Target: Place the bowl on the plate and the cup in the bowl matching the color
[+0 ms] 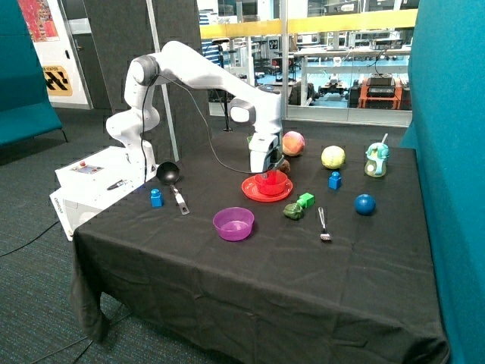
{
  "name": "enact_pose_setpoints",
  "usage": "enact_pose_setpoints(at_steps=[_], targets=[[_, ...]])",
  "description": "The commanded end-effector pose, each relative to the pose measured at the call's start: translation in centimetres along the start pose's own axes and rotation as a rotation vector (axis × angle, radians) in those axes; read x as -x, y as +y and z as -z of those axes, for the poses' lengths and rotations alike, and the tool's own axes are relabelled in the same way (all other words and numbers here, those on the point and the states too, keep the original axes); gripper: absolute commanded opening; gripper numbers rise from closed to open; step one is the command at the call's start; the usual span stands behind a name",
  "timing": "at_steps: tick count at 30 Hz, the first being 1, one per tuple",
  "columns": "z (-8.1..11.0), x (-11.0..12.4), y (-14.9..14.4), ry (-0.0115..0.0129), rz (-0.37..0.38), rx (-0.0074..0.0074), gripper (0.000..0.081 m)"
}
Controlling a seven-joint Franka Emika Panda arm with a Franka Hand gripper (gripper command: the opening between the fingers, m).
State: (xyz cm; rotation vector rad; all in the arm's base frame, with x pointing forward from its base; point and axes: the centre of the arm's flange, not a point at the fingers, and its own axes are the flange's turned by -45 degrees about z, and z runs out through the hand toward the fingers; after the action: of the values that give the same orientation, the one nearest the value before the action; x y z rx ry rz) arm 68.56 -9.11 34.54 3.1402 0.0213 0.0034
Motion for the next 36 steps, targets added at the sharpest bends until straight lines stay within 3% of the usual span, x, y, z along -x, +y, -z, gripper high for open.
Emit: enact_pose_setpoints(at_steps=[1, 13, 23, 36], targets=[[0.3, -0.2, -0.1, -0.0021, 0.011, -0.0013, 0.0651], [2.6, 0.8, -0.4, -0.0021, 0.047, -0.0014, 0.0578], [4.6, 2.9, -0.6, -0.0021, 0.081, -0.0014, 0.0539], [5.6, 4.6, -0.5, -0.0021, 0.099, -0.0014, 0.0526]])
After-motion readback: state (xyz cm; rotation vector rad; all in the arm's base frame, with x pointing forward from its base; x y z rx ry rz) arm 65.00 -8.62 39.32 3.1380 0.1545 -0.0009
